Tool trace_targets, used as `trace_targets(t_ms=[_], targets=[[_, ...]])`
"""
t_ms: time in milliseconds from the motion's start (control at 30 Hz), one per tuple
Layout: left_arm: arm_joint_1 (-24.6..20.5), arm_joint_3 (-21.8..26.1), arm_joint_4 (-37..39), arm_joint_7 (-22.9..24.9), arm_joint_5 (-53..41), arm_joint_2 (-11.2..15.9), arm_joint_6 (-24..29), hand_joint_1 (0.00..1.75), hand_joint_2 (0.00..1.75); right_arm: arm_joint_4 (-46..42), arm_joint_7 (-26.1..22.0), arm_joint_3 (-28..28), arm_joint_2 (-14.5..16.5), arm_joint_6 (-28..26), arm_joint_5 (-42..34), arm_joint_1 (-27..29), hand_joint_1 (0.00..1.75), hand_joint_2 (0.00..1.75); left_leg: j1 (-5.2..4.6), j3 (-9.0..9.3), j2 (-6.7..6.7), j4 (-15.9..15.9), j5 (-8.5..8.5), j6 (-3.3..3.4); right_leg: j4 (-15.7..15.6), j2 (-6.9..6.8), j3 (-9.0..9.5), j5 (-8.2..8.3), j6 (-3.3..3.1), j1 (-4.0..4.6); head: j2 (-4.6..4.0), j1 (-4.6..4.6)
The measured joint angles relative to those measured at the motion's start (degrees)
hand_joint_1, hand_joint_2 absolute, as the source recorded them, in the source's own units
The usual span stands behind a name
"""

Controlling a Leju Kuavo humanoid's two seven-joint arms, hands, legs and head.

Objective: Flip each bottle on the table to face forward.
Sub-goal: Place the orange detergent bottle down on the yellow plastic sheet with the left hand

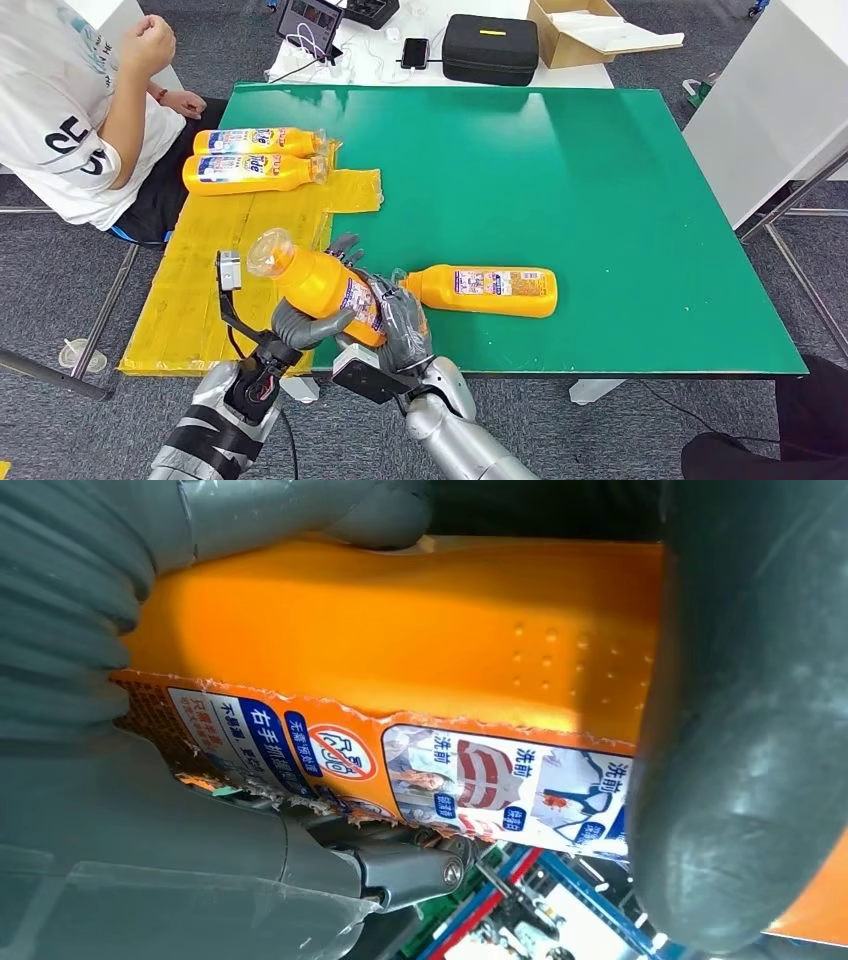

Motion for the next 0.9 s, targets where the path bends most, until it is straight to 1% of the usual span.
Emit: trace_targets(t_ms=[33, 67, 167, 200, 300, 500, 667, 700, 733, 767, 800, 833, 867, 900], targets=[[0.1, 0.1, 0.0, 0.0, 0.1, 0.0, 0.0, 0.00, 1.75, 0.5, 0.0, 0.1, 0.1, 0.0, -0.2, -0.2, 1.75, 1.75, 0.00, 0.00, 0.00, 0.0, 0.00, 0.00, 0.0, 0.00, 0.00, 0.00, 0.00, 0.00, -0.01, 0.00], [0.3, 0.3, 0.0, 0.1, 0.1, 0.0, 0.0, 0.39, 1.75, 0.8, 0.1, 0.2, 0.1, 0.0, -0.3, -0.4, 1.75, 1.75, 0.00, 0.00, 0.01, 0.0, 0.00, 0.00, 0.0, 0.00, 0.00, 0.00, 0.00, 0.00, -0.01, 0.00], [0.6, 0.4, 0.0, -0.4, -0.4, 0.0, 0.1, 1.69, 1.75, 1.6, 0.4, 0.6, 0.2, 0.0, -0.7, -0.7, 1.75, 1.75, -0.01, -0.01, 0.00, 0.0, 0.00, 0.00, 0.0, 0.00, 0.00, 0.00, 0.00, -0.01, -0.01, 0.01], [0.8, 0.4, 0.0, -0.9, -0.9, 0.0, 0.1, 1.75, 1.75, 1.8, 0.6, 0.7, 0.3, 0.0, -0.9, -0.8, 1.75, 1.75, -0.01, -0.01, 0.00, 0.0, 0.00, 0.00, 0.0, 0.00, 0.00, 0.00, 0.00, -0.01, -0.01, 0.01], [1.0, 0.4, -0.3, -2.3, -2.9, 0.0, 0.6, 1.75, 1.75, 2.2, 1.5, 1.1, 0.4, -0.1, -1.4, -1.2, 1.75, 1.75, -0.01, -0.01, 0.00, 0.0, 0.00, 0.00, 0.0, 0.00, 0.00, 0.00, 0.00, -0.01, 0.00, -0.01], [1.0, 0.4, -0.8, -3.7, -6.8, 0.0, 2.7, 1.75, 1.75, 2.5, 3.3, 2.6, 0.4, -0.3, -2.6, -2.1, 1.75, 1.75, 0.00, 0.00, 0.01, 0.0, 0.00, 0.00, 0.0, 0.00, 0.00, 0.00, 0.00, 0.00, 0.00, -0.01], [0.8, 0.5, -0.8, -4.0, -7.2, 0.0, 3.7, 1.75, 1.75, 2.6, 4.1, 3.7, 0.4, -0.6, -3.4, -2.6, 1.66, 1.75, 0.00, 0.00, 0.01, 0.0, 0.00, 0.00, 0.0, 0.00, 0.00, 0.00, 0.00, 0.00, -0.01, 0.01], [0.8, 0.6, -0.8, -4.0, -7.1, 0.0, 3.7, 1.75, 1.75, 2.7, 4.2, 3.9, 0.4, -0.7, -3.5, -2.7, 1.60, 1.75, 0.00, 0.00, 0.01, 0.0, 0.00, 0.00, 0.0, 0.00, 0.00, 0.00, 0.00, 0.00, -0.01, 0.01], [0.8, 0.6, -0.8, -4.0, -7.1, 0.0, 3.7, 1.75, 1.75, 2.7, 4.3, 4.0, 0.4, -0.7, -3.5, -2.8, 1.25, 1.75, 0.00, 0.00, 0.01, 0.0, 0.00, 0.00, 0.0, 0.00, -0.01, 0.00, 0.00, 0.00, -0.01, 0.01], [0.8, 0.7, -0.8, -4.1, -7.1, 0.0, 3.7, 1.75, 1.75, 2.7, 4.3, 4.1, 0.4, -0.7, -3.5, -2.9, 0.83, 1.75, 0.00, -0.01, 0.01, 0.0, 0.00, 0.00, 0.0, 0.00, -0.01, 0.00, 0.00, -0.01, -0.01, 0.00], [0.8, 0.7, -0.8, -4.1, -7.1, 0.0, 3.7, 1.75, 1.75, 2.8, 4.4, 4.2, 0.4, -0.7, -3.5, -2.9, 0.42, 1.31, 0.00, -0.01, 0.01, 0.0, 0.00, 0.00, 0.0, 0.00, -0.01, 0.00, 0.00, 0.00, -0.01, 0.00], [0.8, 0.8, -0.8, -4.1, -7.1, 0.0, 3.8, 1.75, 1.75, 2.9, 4.6, 4.3, 0.4, -0.8, -3.5, -2.9, 0.06, 0.87, 0.00, -0.01, 0.01, 0.0, 0.00, 0.00, 0.0, 0.00, -0.01, 0.00, 0.00, -0.01, -0.01, 0.00], [0.7, 0.8, -0.8, -4.1, -7.1, -0.1, 3.9, 1.75, 1.75, 2.9, 4.8, 4.5, 0.4, -0.9, -3.5, -3.0, 0.00, 0.44, 0.00, -0.01, 0.01, 0.0, 0.00, 0.00, 0.0, 0.00, 0.00, 0.00, 0.00, -0.01, 0.00, 0.00], [0.7, 0.8, -0.8, -4.1, -7.1, -0.1, 4.1, 1.75, 1.75, 3.0, 5.2, 4.7, 0.4, -1.1, -3.5, -3.0, 0.00, 0.00, 0.00, -0.01, 0.01, 0.0, 0.00, 0.00, 0.0, 0.00, 0.00, 0.00, 0.00, 0.00, 0.00, 0.01]])
